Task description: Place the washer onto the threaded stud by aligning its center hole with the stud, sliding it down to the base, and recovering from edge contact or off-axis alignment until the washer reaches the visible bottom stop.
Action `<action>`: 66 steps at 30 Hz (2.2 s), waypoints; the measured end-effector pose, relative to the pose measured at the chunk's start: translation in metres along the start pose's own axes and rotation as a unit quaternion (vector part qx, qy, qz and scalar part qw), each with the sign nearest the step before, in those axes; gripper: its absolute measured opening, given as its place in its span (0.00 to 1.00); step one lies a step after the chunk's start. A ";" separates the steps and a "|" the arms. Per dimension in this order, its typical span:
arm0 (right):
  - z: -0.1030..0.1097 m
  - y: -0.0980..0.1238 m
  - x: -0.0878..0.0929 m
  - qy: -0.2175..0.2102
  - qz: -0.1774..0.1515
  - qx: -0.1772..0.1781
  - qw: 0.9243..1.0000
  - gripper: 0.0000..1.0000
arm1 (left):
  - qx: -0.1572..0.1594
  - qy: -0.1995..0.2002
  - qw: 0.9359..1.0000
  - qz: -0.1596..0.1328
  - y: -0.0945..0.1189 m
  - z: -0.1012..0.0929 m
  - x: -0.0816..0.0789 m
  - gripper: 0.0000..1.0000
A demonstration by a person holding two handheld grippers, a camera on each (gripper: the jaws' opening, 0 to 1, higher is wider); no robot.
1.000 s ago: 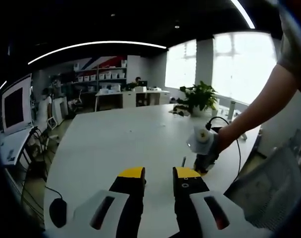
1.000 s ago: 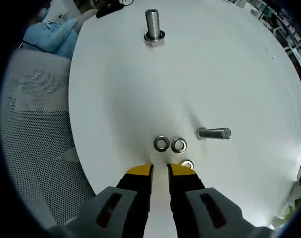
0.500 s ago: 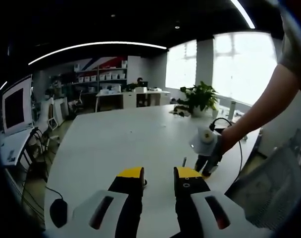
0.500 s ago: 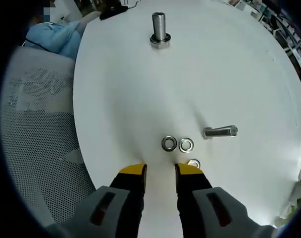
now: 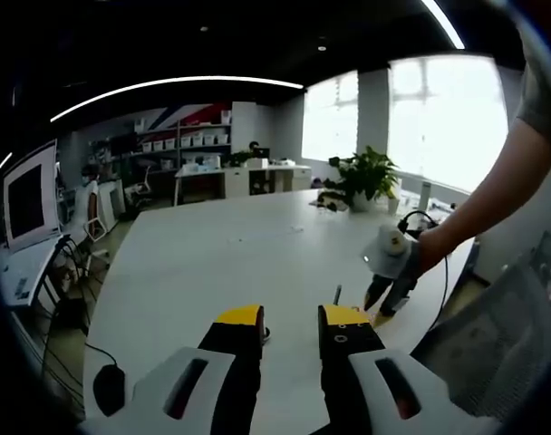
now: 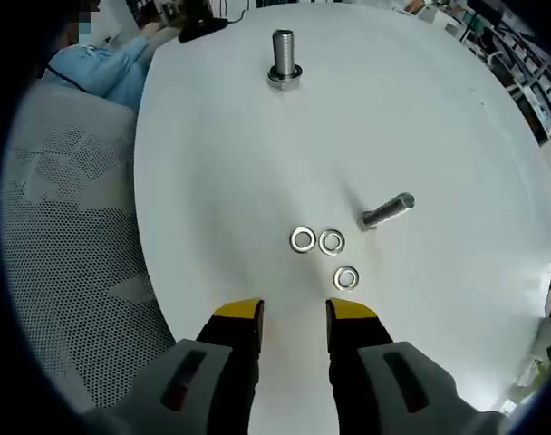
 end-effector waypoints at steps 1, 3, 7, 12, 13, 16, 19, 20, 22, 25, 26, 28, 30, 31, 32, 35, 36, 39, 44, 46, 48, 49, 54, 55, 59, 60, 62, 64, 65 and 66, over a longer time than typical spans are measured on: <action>-0.001 0.002 0.003 -0.006 -0.003 0.000 1.000 0.30 | 0.001 0.000 1.000 0.000 0.000 0.000 0.000 0.22; -0.003 0.005 0.008 -0.008 -0.004 0.008 1.000 0.30 | 0.000 -0.002 1.000 0.001 0.000 -0.001 0.000 0.22; -0.003 0.008 0.021 -0.024 -0.005 0.008 1.000 0.30 | -0.001 -0.005 1.000 0.001 0.000 -0.001 0.000 0.22; -0.005 0.012 0.034 -0.028 -0.008 0.017 0.999 0.30 | -0.002 -0.006 1.000 0.003 0.000 -0.001 0.000 0.22; -0.006 0.013 0.035 -0.030 -0.011 0.019 0.999 0.30 | -0.002 -0.007 1.000 0.003 0.000 0.000 0.000 0.22; -0.010 0.017 0.043 -0.046 -0.017 0.022 0.999 0.30 | -0.005 -0.011 1.000 0.005 0.000 0.000 0.000 0.22; -0.013 0.020 0.049 -0.051 -0.019 0.025 0.998 0.30 | -0.006 -0.013 1.000 0.006 0.000 -0.001 0.001 0.22; -0.015 0.020 0.053 -0.055 -0.019 0.028 0.998 0.30 | -0.007 -0.014 1.000 0.005 0.000 -0.001 0.000 0.22; -0.017 0.023 0.057 -0.061 -0.025 0.031 0.997 0.30 | -0.009 -0.014 1.000 0.005 0.000 0.000 0.000 0.22; -0.021 0.024 0.066 -0.083 -0.027 0.028 0.996 0.30 | -0.011 -0.013 1.000 0.007 0.000 0.001 0.001 0.22; -0.022 0.024 0.069 -0.086 -0.028 0.029 0.995 0.30 | -0.011 -0.013 1.000 0.008 0.000 0.001 0.001 0.22; -0.026 0.023 0.074 -0.098 -0.030 0.027 0.994 0.31 | -0.013 -0.015 1.000 0.010 0.000 0.001 0.001 0.22; -0.026 0.026 0.078 -0.097 -0.029 0.029 0.994 0.31 | -0.013 -0.016 1.000 0.012 -0.001 0.001 0.002 0.22; -0.026 0.027 0.080 -0.094 -0.029 0.031 0.995 0.31 | -0.014 -0.018 1.000 0.012 -0.001 0.001 0.002 0.22; -0.027 0.027 0.081 -0.093 -0.029 0.032 0.995 0.31 | -0.014 -0.018 1.000 0.013 -0.001 0.001 0.002 0.22; -0.031 0.028 0.087 -0.095 -0.029 0.036 0.994 0.31 | -0.014 -0.017 1.000 0.014 -0.001 0.001 0.002 0.22; -0.032 0.028 0.090 -0.099 -0.028 0.034 0.994 0.31 | -0.014 -0.017 1.000 0.015 -0.001 0.001 0.002 0.22; -0.033 0.029 0.096 -0.098 -0.023 0.038 0.994 0.31 | -0.015 -0.018 1.000 0.016 -0.001 0.001 0.002 0.22; -0.037 0.028 0.105 -0.105 -0.019 0.043 0.993 0.31 | -0.017 -0.019 1.000 0.017 -0.001 0.002 0.003 0.22; -0.038 0.028 0.107 -0.110 -0.019 0.042 0.993 0.31 | -0.018 -0.018 1.000 0.018 -0.001 0.002 0.003 0.22; -0.040 0.028 0.108 -0.108 -0.016 0.044 0.993 0.30 | -0.018 -0.019 0.999 0.019 -0.001 0.002 0.003 0.22; -0.042 0.028 0.109 -0.109 -0.014 0.044 0.993 0.30 | -0.018 -0.019 0.999 0.019 -0.001 0.002 0.003 0.22; -0.047 0.028 0.110 -0.122 -0.016 0.042 0.991 0.30 | -0.018 -0.020 0.999 0.021 -0.001 0.002 0.004 0.22; -0.048 0.027 0.110 -0.124 -0.016 0.042 0.991 0.30 | -0.018 -0.021 0.999 0.021 -0.001 0.002 0.004 0.22; -0.050 0.024 0.112 -0.125 -0.013 0.042 0.991 0.30 | -0.018 -0.021 0.999 0.023 -0.001 0.002 0.004 0.22; -0.050 0.024 0.113 -0.126 -0.011 0.041 0.991 0.29 | -0.018 -0.021 0.999 0.023 -0.001 0.002 0.004 0.22; -0.050 0.023 0.113 -0.126 -0.011 0.041 0.991 0.29 | -0.018 -0.021 0.999 0.023 -0.002 0.002 0.004 0.22; -0.051 0.022 0.113 -0.127 -0.011 0.041 0.991 0.29 | -0.018 -0.022 0.999 0.023 -0.002 0.002 0.004 0.22; -0.051 0.021 0.113 -0.127 -0.010 0.040 0.991 0.29 | -0.018 -0.021 0.999 0.023 -0.002 0.002 0.004 0.22; -0.051 0.020 0.113 -0.125 -0.009 0.039 0.991 0.29 | -0.018 -0.021 0.999 0.024 -0.002 0.002 0.005 0.22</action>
Point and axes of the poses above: the point that each gripper's makers call its tool centre point, and the gripper's own axes: y roughly backward along the fingers, z roughly to its left, x roughly out of its underside, the point moved 8 cm from there along y, roughly backward along the fingers, and after that the axes turned 5 degrees about y, right-handed, at the moved point
